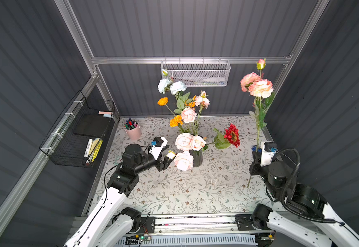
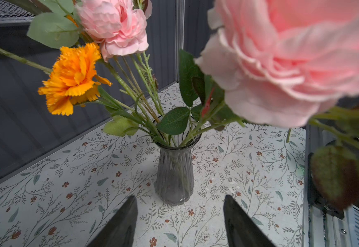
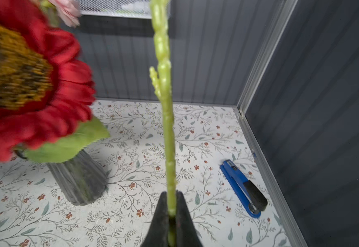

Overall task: Pick out pink flowers from the vase
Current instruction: Place the flower at the center of the board.

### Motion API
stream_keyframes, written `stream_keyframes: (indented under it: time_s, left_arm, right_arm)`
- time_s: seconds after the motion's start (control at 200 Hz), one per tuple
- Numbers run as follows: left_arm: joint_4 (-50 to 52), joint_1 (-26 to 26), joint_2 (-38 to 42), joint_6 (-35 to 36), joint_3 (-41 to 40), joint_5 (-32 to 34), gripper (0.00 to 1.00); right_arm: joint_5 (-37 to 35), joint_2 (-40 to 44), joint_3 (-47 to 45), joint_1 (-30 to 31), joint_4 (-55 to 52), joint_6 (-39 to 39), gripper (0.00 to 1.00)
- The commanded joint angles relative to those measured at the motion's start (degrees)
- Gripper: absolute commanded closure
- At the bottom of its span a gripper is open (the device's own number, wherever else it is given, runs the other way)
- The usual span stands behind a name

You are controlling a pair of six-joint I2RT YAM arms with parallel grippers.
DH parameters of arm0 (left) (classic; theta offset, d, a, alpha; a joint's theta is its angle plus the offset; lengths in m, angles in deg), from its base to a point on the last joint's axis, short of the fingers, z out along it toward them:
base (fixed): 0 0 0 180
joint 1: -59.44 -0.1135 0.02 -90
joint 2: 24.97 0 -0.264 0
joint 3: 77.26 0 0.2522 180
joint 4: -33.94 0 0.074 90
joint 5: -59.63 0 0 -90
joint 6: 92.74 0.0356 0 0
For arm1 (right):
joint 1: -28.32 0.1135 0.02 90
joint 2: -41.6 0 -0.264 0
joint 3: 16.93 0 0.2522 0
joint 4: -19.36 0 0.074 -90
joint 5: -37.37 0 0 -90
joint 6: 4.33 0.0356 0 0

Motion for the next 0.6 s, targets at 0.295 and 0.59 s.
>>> stream_keyframes:
  time_s: [0.295, 0.59]
  left_arm:
    - [-23.92, 0.32, -2.85, -9.85, -10.04, 0.40, 0.36]
    - [-46.67, 0.32, -7.48, -9.72, -18.36, -2.79, 0.43]
  right_arm:
    - [45.57, -20.03, -3.69, -29.89, 14.12, 1.74, 1.00]
    - [56.14, -33.39, -3.56, -36.49, 18.03, -0.67, 1.00]
